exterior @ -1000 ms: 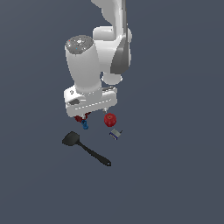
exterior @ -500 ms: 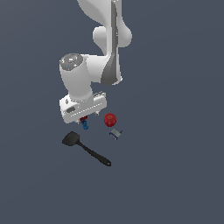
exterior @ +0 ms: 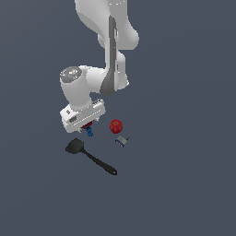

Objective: Pick up a designated object from a clutter of objects.

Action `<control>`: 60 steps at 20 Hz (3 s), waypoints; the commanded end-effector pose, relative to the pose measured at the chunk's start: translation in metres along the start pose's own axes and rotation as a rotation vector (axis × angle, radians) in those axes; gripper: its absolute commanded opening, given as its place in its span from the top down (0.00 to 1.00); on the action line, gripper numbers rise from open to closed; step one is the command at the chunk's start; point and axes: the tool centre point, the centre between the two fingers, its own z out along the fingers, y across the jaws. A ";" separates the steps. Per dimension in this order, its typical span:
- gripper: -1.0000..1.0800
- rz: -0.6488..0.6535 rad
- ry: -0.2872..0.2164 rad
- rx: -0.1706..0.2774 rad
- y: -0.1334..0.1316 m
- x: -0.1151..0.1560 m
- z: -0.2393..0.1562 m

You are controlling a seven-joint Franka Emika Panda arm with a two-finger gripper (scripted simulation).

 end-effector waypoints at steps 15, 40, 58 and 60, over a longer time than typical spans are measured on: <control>0.04 -0.071 -0.001 -0.001 0.003 -0.018 0.021; 1.00 -0.075 0.000 -0.001 0.002 -0.018 0.069; 1.00 -0.075 -0.001 -0.002 -0.032 -0.004 0.020; 1.00 -0.075 -0.001 -0.002 -0.042 0.000 0.007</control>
